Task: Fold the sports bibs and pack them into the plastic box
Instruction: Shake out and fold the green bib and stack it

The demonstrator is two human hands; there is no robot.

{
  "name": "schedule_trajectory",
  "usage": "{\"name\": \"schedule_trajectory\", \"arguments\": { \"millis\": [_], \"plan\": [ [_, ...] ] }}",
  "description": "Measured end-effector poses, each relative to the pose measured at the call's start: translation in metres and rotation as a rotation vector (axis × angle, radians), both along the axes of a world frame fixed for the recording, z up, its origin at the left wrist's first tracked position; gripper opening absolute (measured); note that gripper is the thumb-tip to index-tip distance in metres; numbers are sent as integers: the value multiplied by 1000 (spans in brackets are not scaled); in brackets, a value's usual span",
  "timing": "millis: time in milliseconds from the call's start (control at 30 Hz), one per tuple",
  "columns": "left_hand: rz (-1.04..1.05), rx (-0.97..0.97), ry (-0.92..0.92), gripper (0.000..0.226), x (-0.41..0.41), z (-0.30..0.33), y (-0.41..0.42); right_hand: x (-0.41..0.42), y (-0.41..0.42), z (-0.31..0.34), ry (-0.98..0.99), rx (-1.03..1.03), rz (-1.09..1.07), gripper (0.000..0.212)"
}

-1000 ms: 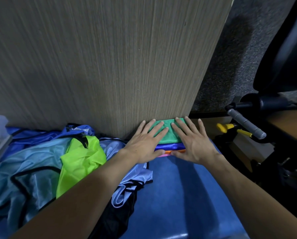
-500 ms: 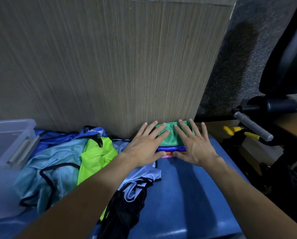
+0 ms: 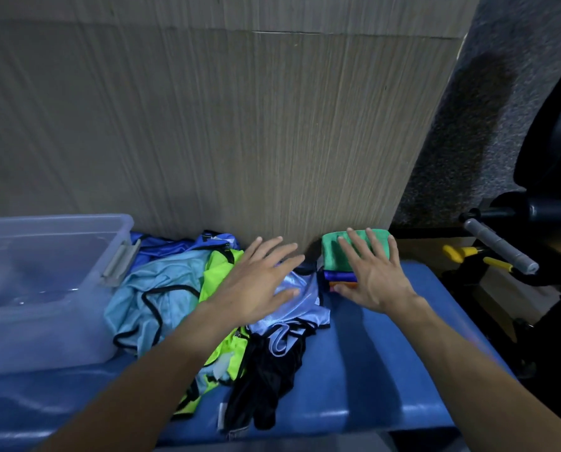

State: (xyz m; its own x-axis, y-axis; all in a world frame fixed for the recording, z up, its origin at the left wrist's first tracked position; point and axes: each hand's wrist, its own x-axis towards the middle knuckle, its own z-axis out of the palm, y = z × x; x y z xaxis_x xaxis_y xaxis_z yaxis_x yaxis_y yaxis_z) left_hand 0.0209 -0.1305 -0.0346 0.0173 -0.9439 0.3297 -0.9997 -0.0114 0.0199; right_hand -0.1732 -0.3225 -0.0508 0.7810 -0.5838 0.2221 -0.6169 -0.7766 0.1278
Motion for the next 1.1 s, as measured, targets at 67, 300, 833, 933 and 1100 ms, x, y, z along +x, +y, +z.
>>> {"name": "schedule_trajectory", "arguments": {
  "millis": [67, 300, 833, 933, 1100],
  "plan": [
    [55, -55, 48, 60, 11, 7, 16, 6, 12, 1, 5, 14, 20, 100],
    [228, -146, 123, 63, 40, 2, 63, 4, 36, -2, 60, 60, 1, 97],
    [-34, 27, 95, 60, -41, -18, -48, -37, -6, -16, -35, 180, -128, 88],
    [-25, 111, 54, 68, -59, -27, -92, -34, -24, -13, -87, 164, -126, 81],
    [64, 198, 51, 71, -64, -35, -148, -9, -51, -10, -119, 212, -124, 69]
  ]
}}
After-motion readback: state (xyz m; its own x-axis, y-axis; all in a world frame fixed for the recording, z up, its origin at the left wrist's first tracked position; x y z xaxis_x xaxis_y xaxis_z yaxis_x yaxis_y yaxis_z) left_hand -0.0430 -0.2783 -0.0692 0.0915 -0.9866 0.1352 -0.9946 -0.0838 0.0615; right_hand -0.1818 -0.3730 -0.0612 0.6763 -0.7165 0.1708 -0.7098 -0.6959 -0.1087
